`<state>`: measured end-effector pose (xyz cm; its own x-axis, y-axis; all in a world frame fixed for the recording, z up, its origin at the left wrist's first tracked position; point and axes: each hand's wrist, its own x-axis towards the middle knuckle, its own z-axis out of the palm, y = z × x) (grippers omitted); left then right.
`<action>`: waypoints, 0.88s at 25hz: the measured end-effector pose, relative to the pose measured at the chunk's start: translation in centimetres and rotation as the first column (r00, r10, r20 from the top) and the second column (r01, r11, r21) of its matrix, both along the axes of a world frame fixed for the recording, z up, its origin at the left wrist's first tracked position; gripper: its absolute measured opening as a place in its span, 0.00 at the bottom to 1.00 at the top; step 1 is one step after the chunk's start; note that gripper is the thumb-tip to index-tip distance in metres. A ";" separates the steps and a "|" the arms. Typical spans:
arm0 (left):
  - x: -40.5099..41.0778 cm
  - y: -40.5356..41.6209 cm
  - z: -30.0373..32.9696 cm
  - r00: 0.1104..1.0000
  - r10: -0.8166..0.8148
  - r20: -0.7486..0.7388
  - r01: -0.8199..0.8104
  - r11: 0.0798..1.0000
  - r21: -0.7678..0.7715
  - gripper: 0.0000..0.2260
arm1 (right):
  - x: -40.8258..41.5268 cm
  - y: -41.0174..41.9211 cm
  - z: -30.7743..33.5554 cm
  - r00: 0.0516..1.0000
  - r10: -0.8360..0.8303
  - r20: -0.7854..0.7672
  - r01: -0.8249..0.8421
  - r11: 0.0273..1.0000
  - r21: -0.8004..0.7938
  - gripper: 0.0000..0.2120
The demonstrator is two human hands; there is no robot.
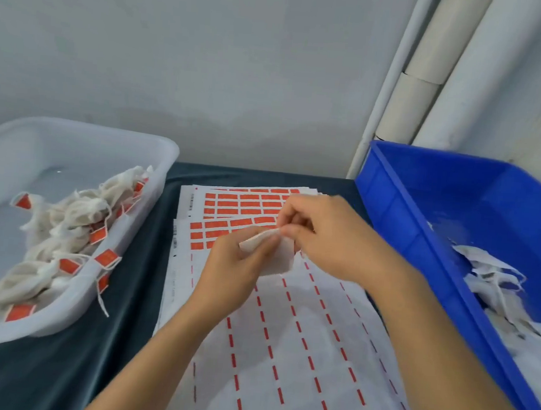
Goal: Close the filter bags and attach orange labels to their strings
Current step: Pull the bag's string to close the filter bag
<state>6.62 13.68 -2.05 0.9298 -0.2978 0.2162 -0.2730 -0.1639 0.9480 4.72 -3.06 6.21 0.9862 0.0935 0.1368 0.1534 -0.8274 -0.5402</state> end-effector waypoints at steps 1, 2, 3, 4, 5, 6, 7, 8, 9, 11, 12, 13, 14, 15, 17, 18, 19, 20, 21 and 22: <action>-0.1 0.6 -0.5 1.000 0.020 -0.003 -0.020 0.999 0.025 0.08 | 0.3 0.4 -1.6 1.000 -0.016 -0.020 0.017 0.998 0.056 0.04; -0.2 1.2 -0.9 0.999 0.034 -0.020 -0.033 0.999 0.031 0.09 | 0.5 0.8 -3.1 0.999 -0.040 -0.031 0.043 0.994 0.101 0.03; -0.2 1.7 -1.3 0.998 0.040 -0.040 -0.039 0.999 0.025 0.09 | 0.6 0.9 -4.5 0.997 -0.070 -0.026 0.073 0.989 0.131 0.01; -0.2 2.1 -1.7 0.997 0.045 -0.059 -0.044 0.999 0.015 0.08 | 0.7 1.2 -5.8 0.995 -0.099 -0.012 0.100 0.983 0.156 0.01; -0.1 2.3 -2.1 0.995 0.051 -0.083 -0.051 0.999 0.001 0.08 | 0.8 1.3 -6.7 0.992 -0.129 0.011 0.125 0.975 0.184 0.01; 0.0 2.4 -2.5 0.992 0.060 -0.112 -0.061 0.998 -0.013 0.08 | 0.8 1.5 -7.5 0.987 -0.158 0.038 0.147 0.966 0.214 0.01; 0.3 2.5 -2.9 0.989 0.068 -0.128 -0.071 0.997 -0.016 0.08 | 0.8 1.7 -8.1 0.981 -0.185 0.063 0.166 0.957 0.237 0.01; 0.5 2.5 -3.1 0.988 0.068 -0.140 -0.071 0.997 -0.013 0.10 | 0.8 2.0 -8.5 0.974 -0.209 0.088 0.182 0.951 0.251 0.01; 0.6 2.5 -3.2 0.986 0.062 -0.154 -0.066 0.998 -0.023 0.13 | 0.8 2.3 -8.8 0.969 -0.223 0.110 0.188 0.947 0.261 0.01; 0.7 2.4 -3.1 0.985 0.046 -0.166 -0.055 0.997 -0.050 0.15 | 0.9 2.8 -8.9 0.961 -0.230 0.150 0.185 0.946 0.265 0.01; 0.7 2.4 -3.0 0.987 0.046 -0.156 -0.052 0.998 -0.037 0.13 | 1.0 2.9 -8.8 0.959 -0.225 0.173 0.180 0.954 0.241 0.01; 0.6 2.3 -2.9 0.989 0.046 -0.140 -0.047 0.999 -0.004 0.11 | 1.0 2.9 -8.7 0.957 -0.209 0.200 0.172 0.967 0.190 0.01; 0.6 2.2 -2.9 0.991 0.048 -0.125 -0.044 0.998 0.034 0.09 | 1.1 2.8 -8.5 0.955 -0.189 0.227 0.164 0.979 0.122 0.02; 0.5 2.0 -2.8 0.992 0.055 -0.115 -0.047 0.996 0.072 0.07 | 1.2 2.6 -8.3 0.951 -0.172 0.257 0.163 0.985 0.055 0.02; 0.5 1.8 -3.0 0.990 0.064 -0.127 -0.050 0.993 0.107 0.05 | 1.2 2.2 -7.9 0.923 -0.160 0.350 0.178 0.984 -0.022 0.02; 0.5 1.7 -3.1 0.988 0.057 -0.143 -0.042 0.993 0.106 0.05 | 1.2 2.0 -7.7 0.899 -0.164 0.406 0.192 0.981 -0.030 0.02; 0.5 1.7 -3.3 0.988 0.043 -0.149 -0.027 0.994 0.107 0.05 | 1.1 1.8 -7.5 0.872 -0.175 0.457 0.209 0.977 -0.026 0.03; 0.4 1.8 -3.5 0.990 0.027 -0.137 -0.010 0.993 0.121 0.06 | 1.1 1.5 -7.3 0.845 -0.190 0.501 0.228 0.974 -0.015 0.03; 0.4 1.8 -3.7 0.994 0.009 -0.113 0.009 0.988 0.152 0.07 | 1.1 1.1 -7.1 0.818 -0.203 0.538 0.244 0.970 -0.006 0.03; 0.3 1.8 -3.8 0.996 -0.007 -0.093 0.025 0.982 0.188 0.08 | 1.2 0.8 -6.9 0.795 -0.214 0.567 0.258 0.966 0.003 0.04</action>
<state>6.89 15.45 -5.87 0.9377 -0.3404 0.0690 -0.1908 -0.3389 0.9213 5.91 -2.23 -0.69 0.7336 -0.1014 0.6720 0.2046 -0.9100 -0.3607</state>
